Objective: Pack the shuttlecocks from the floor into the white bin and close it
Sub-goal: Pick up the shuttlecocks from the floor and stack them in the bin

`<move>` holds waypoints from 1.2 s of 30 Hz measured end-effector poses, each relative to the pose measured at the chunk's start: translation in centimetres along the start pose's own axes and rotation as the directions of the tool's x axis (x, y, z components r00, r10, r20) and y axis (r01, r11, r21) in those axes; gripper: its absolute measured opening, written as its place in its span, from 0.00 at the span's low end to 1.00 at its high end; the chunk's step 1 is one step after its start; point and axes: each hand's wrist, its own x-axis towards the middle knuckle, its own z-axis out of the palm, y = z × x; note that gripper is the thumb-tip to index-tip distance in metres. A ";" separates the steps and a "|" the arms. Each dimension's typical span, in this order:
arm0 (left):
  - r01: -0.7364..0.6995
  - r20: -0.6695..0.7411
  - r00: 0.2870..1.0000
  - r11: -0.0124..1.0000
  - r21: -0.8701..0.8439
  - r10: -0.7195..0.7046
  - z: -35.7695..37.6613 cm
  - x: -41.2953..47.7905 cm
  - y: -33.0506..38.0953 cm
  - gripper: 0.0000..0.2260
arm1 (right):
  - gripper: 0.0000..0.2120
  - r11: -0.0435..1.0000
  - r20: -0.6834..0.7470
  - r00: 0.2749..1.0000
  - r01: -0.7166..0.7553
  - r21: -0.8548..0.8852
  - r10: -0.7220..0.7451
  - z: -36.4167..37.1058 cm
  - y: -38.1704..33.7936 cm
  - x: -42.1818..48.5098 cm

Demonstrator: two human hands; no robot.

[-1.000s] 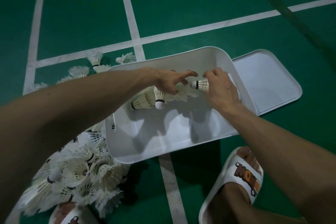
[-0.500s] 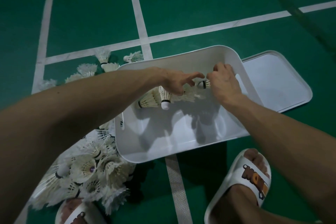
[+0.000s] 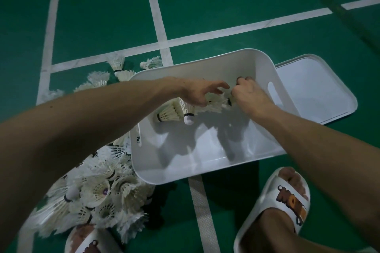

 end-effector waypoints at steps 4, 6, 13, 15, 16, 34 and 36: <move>-0.014 -0.026 1.000 1.000 -0.008 0.014 0.3 -0.3 -0.6 0.38 | 0.21 0.990 0.006 0.999 -0.039 0.134 0.038 0.8 0.2 0.6; -0.042 -0.049 0.998 0.999 0.009 0.042 0.5 -0.5 -0.9 0.38 | 0.29 0.969 0.036 0.998 -0.057 0.240 0.049 1.0 0.8 0.7; 0.022 -0.067 0.997 0.996 -0.082 -0.028 -0.4 -2.2 -1.2 0.35 | 0.34 0.922 0.002 0.999 -0.039 0.384 0.042 0.5 1.4 0.3; 0.045 -0.074 0.996 0.996 -0.074 -0.051 -0.7 -2.8 -1.1 0.33 | 0.32 0.935 -0.005 0.999 -0.047 0.350 0.052 0.6 1.5 0.2; 0.054 -0.064 0.996 0.995 -0.084 -0.059 -0.7 -3.0 -1.0 0.32 | 0.32 0.942 -0.007 0.998 -0.058 0.331 0.064 0.6 1.5 0.1; 0.221 0.147 0.973 0.914 -0.341 -0.180 2.3 -3.1 -3.0 0.41 | 0.26 0.933 -0.030 0.998 -0.038 0.357 0.051 2.0 0.6 1.3; 0.218 0.142 0.973 0.921 -0.322 -0.181 2.3 -3.0 -3.0 0.41 | 0.25 0.953 -0.045 0.997 -0.040 0.299 0.055 1.6 0.6 0.9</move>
